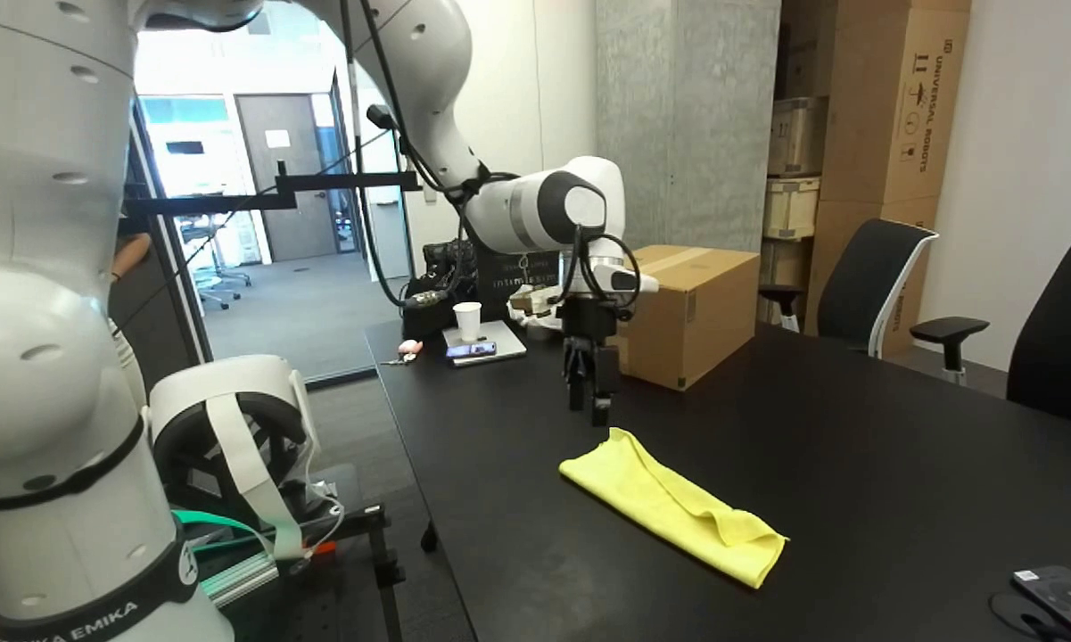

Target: Fold the yellow towel

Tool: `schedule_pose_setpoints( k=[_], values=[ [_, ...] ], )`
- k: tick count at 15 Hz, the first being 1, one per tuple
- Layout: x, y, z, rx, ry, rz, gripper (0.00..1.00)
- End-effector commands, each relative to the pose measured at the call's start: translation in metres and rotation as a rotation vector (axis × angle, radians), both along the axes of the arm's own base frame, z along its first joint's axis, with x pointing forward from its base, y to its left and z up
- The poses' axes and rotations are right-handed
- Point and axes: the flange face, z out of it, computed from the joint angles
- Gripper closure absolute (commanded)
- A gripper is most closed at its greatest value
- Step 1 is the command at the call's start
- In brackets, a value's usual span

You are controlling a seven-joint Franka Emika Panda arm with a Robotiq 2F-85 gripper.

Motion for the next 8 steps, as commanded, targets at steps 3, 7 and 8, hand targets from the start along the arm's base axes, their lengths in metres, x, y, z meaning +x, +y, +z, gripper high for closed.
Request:
schedule_pose_setpoints(
  k=[3, 7, 8],
  values=[
    [-0.082, -0.035, 0.077, -0.025, 0.035, -0.001, 0.0],
    [-0.117, -0.052, 0.113, -0.017, -0.012, 0.026, 0.0],
    [-0.122, -0.055, 0.12, -0.013, -0.036, 0.04, 0.0]
  ],
)
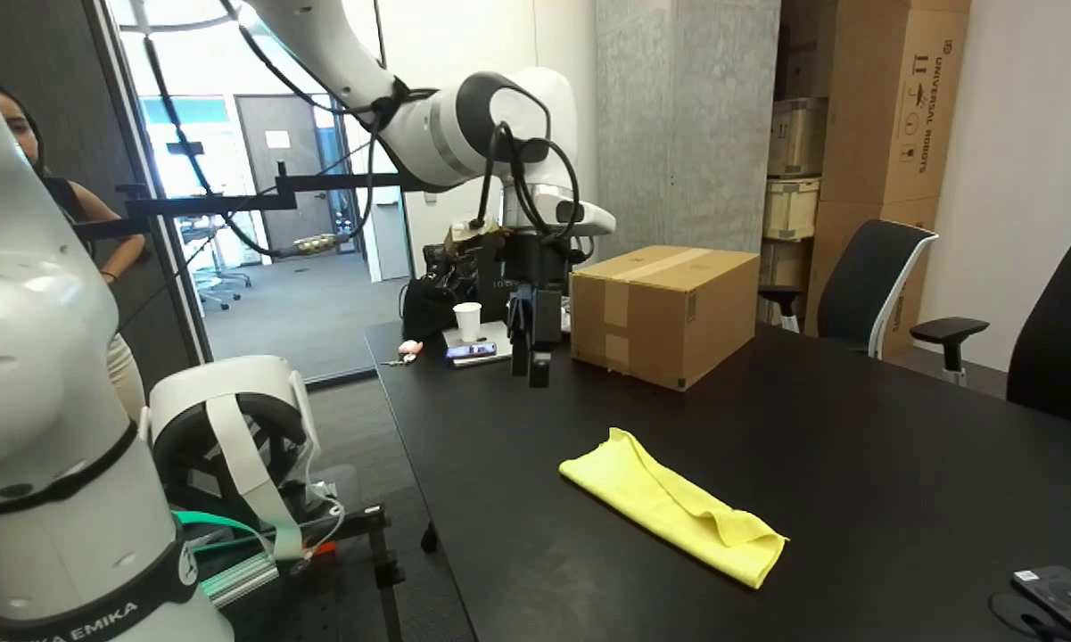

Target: Fold the yellow towel

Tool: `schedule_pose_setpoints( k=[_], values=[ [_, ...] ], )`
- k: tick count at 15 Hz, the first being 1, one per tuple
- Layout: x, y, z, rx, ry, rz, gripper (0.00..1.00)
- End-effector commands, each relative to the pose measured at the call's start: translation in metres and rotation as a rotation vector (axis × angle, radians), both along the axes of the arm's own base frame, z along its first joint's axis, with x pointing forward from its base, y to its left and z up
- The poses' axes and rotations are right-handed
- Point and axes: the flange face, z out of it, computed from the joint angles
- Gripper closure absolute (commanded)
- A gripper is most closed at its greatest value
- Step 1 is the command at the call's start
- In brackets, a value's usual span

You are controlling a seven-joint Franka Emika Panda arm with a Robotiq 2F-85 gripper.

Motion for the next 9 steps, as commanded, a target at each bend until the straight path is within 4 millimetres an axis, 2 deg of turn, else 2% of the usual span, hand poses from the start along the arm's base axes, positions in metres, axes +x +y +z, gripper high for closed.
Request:
schedule_pose_setpoints(
  k=[1, 5, 6, 9],
  values=[
    [-0.034, -0.014, 0.028, 0.006, -0.099, 0.07, 0.0],
    [-0.048, -0.027, 0.048, 0.054, -0.191, 0.128, 0.0],
    [-0.034, -0.02, 0.039, 0.042, -0.131, 0.089, 0.0],
    [-0.042, -0.026, 0.045, 0.05, -0.16, 0.106, 0.0]
  ],
)
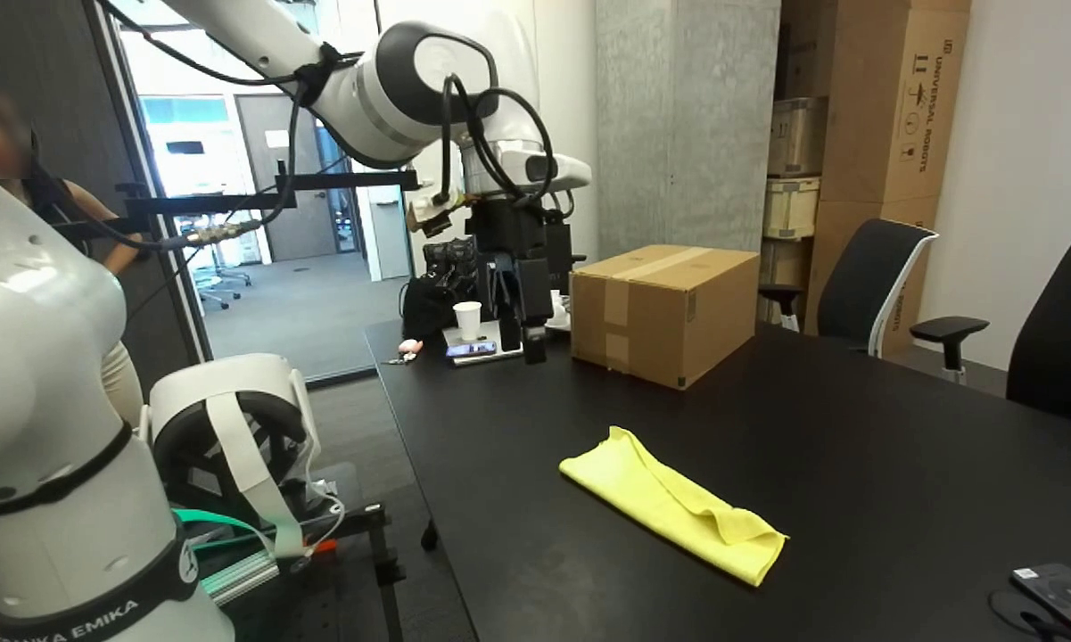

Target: Fold the yellow towel

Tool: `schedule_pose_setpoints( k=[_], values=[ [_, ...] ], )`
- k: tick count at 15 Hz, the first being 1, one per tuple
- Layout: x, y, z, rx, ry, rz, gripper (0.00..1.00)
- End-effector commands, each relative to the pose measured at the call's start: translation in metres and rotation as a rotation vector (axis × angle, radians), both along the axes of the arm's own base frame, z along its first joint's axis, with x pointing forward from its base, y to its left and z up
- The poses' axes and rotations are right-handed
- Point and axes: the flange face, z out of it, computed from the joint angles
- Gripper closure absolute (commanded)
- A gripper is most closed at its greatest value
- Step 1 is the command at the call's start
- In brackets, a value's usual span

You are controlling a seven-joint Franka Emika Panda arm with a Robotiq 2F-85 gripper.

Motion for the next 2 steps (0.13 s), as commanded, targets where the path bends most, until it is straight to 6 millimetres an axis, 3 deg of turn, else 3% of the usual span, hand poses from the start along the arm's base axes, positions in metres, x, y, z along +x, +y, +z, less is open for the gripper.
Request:
schedule_pose_setpoints(
  k=[1, 2],
  values=[
    [-0.0007, 0.0001, 0.0005, 0.001, -0.002, 0.002, 0.0],
    [-0.001, 0.0003, 0.0001, 0.001, -0.002, 0.004, 0.0]
  ],
)
